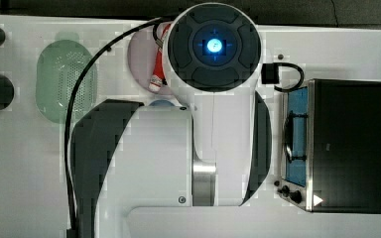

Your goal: Pick banana from table and place on oven.

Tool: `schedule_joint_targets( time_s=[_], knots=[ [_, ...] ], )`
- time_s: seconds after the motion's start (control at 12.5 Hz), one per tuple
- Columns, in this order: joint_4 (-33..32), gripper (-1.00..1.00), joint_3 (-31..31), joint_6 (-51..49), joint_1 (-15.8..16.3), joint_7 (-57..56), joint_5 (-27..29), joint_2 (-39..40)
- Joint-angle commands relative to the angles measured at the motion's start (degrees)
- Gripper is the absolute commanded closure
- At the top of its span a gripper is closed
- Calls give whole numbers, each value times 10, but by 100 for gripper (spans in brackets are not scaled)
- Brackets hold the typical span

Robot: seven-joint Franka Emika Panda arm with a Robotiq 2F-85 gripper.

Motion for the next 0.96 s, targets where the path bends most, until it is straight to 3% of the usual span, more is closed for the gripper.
schedule_joint_targets(
  time_s=[0.08,0.24,0.56,0.96],
  knots=[
    [-173,-58,-10,-81,-15,71,-9,-261],
    [-177,-99,-10,-81,-15,71,-9,-261],
    [-195,-100,-10,-68,-15,71,-9,-250],
    [-267,-100,-8,66,-15,71,-9,-193]
  ],
)
